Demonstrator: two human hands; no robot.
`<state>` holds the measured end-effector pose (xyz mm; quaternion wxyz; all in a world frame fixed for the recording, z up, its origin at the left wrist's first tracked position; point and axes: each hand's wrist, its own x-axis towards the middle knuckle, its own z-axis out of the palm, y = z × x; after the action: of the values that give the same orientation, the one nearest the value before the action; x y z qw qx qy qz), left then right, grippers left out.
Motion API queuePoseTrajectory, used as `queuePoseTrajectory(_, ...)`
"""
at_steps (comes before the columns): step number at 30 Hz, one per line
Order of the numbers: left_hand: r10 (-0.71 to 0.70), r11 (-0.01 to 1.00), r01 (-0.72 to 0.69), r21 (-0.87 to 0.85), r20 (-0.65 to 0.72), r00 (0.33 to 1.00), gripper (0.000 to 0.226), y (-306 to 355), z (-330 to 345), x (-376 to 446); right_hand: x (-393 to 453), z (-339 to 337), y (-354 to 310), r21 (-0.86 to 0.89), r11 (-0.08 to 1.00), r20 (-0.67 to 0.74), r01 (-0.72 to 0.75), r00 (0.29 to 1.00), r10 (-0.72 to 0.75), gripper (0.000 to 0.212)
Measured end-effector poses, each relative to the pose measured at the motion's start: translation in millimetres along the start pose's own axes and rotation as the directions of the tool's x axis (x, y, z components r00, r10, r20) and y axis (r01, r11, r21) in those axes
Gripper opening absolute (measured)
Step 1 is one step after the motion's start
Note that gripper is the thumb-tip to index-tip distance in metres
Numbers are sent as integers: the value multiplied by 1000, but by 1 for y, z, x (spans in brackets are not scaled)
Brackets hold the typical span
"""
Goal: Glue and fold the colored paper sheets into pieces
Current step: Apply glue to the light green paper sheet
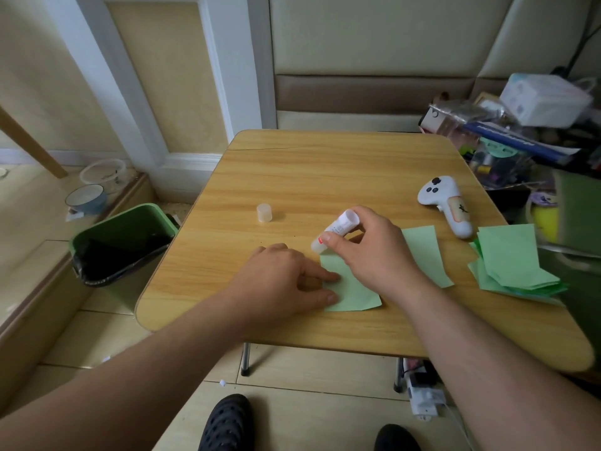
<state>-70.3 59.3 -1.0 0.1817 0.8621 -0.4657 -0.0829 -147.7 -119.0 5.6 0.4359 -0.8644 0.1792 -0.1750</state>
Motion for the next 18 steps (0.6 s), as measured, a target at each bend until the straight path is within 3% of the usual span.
queuePoseTrajectory(4,-5,1000,5,-14,-11,1000,44,-1,0,0,3,-2,3,138,988,-29,-67,997,72,21)
queuePoseTrajectory(10,-10,1000,10,-24,-16,1000,42,-1,1,0,-2,1,1,0,1000,35,-9,999,9,17)
queuePoseTrajectory(18,-20,999,19,-33,-19,1000,43,-1,2,0,0,-5,4,37,998,-27,-46,999,47,24)
